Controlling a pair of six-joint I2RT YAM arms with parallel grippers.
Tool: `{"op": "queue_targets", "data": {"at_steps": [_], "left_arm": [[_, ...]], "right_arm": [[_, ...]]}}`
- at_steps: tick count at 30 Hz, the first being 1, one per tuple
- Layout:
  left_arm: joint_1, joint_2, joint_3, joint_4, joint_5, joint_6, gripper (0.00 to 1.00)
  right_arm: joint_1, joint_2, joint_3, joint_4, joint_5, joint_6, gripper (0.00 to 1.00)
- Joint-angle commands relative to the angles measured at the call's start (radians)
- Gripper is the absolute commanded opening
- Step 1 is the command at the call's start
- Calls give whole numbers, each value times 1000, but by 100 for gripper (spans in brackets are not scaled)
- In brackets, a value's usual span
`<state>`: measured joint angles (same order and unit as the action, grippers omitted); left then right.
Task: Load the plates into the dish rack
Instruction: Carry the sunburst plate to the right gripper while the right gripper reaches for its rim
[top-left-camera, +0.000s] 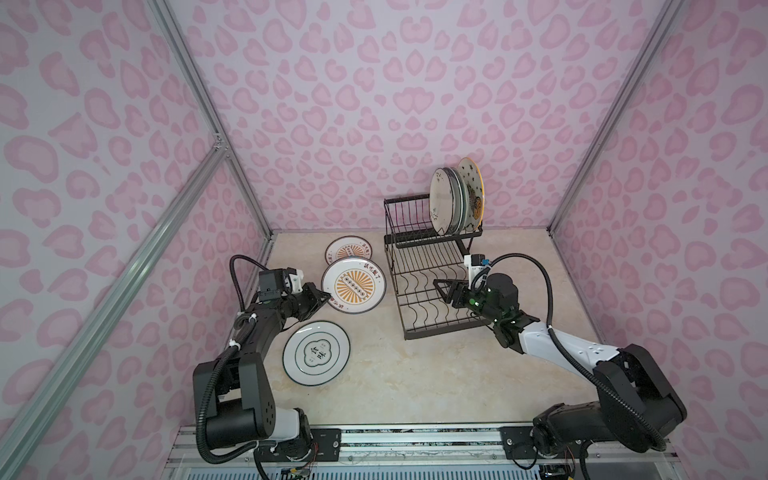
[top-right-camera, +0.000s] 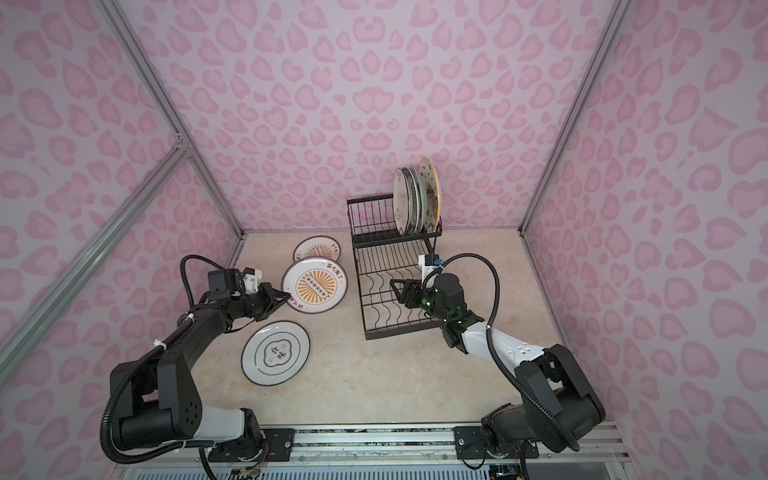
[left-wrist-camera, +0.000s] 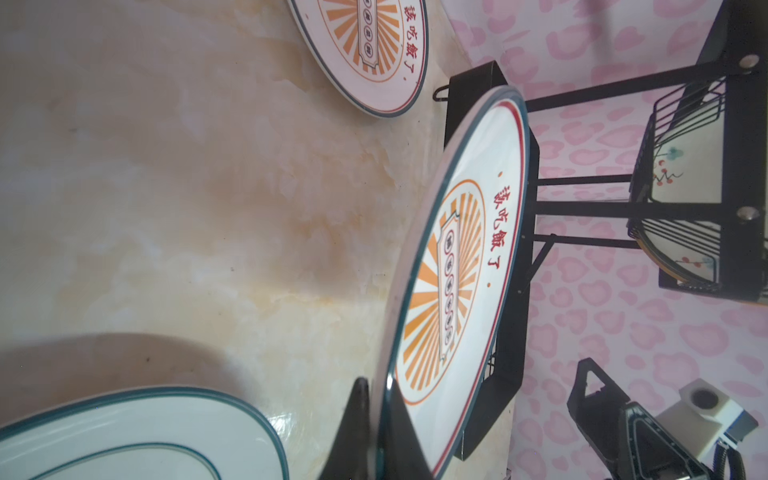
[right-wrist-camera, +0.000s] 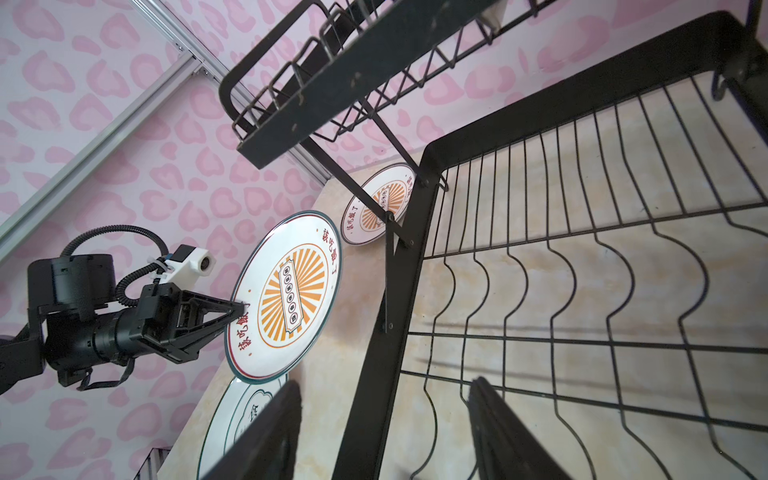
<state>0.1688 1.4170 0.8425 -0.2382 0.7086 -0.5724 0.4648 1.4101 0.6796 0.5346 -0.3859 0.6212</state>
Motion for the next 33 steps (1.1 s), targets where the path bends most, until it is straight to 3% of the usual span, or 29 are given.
{"op": "queue_targets", "data": {"at_steps": [1,18,24,33], "left_arm": [[-18,2,34,-28,95,67,4],[-144,56,107,-106,161,174,4],[-224,105,125,-7,177,113,3],[-304,134,78,275,132,-62,3]], "right_arm": [[10,10,10,48,-4,33,65],[39,64,35,106,-43,96,66],[40,82,34,120,-55,112,64],[39,65,38,11,-2,96,50]]}}
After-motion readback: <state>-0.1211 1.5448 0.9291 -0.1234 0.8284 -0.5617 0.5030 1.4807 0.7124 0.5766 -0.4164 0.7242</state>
